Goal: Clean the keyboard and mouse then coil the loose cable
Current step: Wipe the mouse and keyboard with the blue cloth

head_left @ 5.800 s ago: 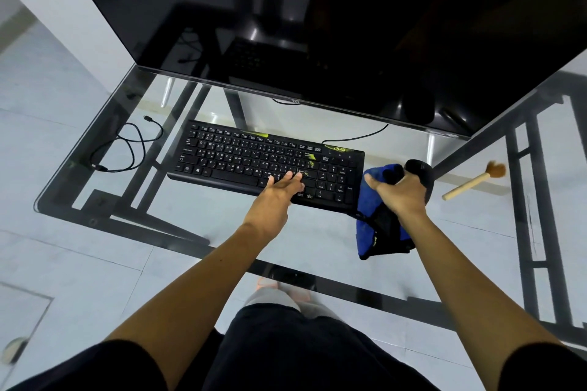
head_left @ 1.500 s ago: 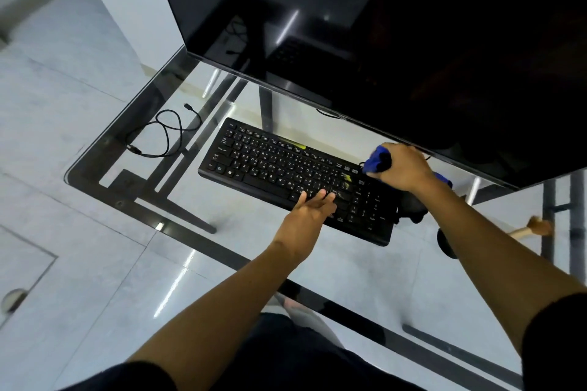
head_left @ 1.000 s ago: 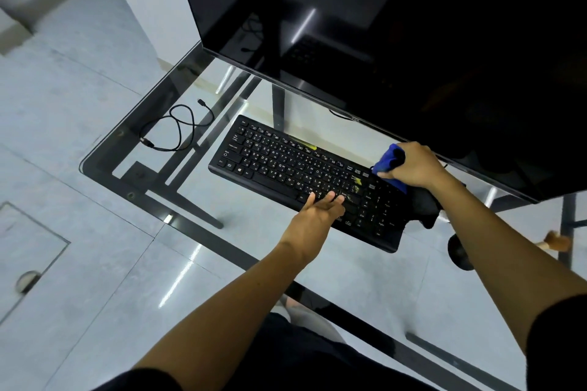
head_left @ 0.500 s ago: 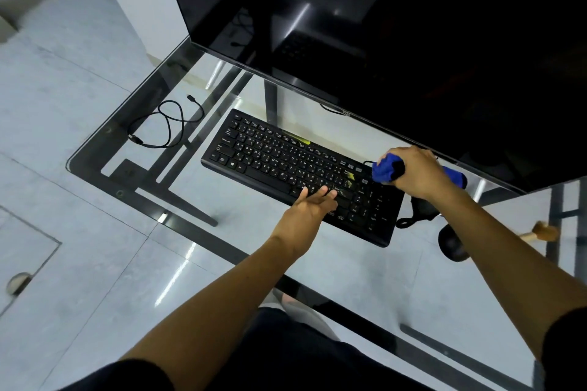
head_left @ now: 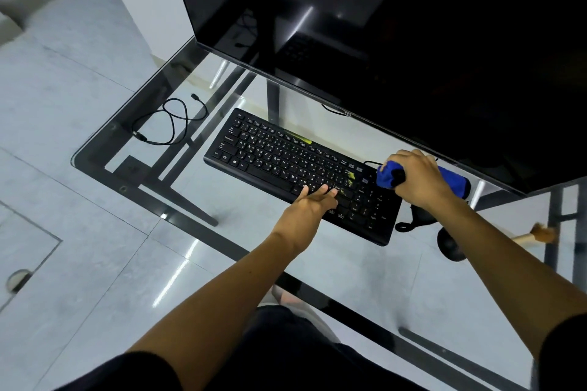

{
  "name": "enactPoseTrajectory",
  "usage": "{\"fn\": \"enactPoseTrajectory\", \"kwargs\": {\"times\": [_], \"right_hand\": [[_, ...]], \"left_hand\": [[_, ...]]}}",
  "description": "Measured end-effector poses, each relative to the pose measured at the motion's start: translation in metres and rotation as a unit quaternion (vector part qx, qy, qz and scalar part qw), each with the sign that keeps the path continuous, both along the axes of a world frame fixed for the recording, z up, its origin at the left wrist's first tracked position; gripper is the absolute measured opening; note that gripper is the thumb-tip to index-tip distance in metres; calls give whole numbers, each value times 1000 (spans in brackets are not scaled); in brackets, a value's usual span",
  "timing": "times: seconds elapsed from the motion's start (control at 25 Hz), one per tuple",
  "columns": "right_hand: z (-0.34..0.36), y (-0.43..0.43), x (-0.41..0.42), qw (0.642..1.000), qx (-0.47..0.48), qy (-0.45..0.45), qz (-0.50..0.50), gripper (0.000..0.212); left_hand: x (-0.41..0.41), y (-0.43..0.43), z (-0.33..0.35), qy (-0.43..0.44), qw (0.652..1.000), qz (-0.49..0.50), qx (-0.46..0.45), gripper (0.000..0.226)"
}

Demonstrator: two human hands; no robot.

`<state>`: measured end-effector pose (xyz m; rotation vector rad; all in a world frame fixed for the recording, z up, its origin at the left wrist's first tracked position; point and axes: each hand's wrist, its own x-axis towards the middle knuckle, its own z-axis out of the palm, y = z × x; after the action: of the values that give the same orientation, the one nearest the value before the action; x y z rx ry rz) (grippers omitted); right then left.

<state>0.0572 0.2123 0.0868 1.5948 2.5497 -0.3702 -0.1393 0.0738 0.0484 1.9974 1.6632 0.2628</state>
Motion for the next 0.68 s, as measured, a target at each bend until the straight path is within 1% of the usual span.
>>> {"fn": "enactPoseTrajectory", "kwargs": {"times": [0.08,0.16,0.32,0.48,0.6,0.68], "right_hand": [[3,-1,7,1000,0,-10,-15,37],[3,-1,-2,1000,1,-24,-18,34],[1,-3,-35,999,15,23,-28,29],[-6,-9,-11,999,9,27,-34,34],[-7,-4,10,996,11,11,-83,27],[-4,-1,13,991,31,7,-129,22]], "left_hand": [[1,0,0,3,1000,1,4,72],[2,0,0,9,1000,-3,6,73],[2,0,2,0,1000,6,4,74],[1,0,1,-14,1000,11,-2,76],[1,0,2,-18,1000,15,-5,74],[2,0,2,-18,1000,19,-6,74]]}}
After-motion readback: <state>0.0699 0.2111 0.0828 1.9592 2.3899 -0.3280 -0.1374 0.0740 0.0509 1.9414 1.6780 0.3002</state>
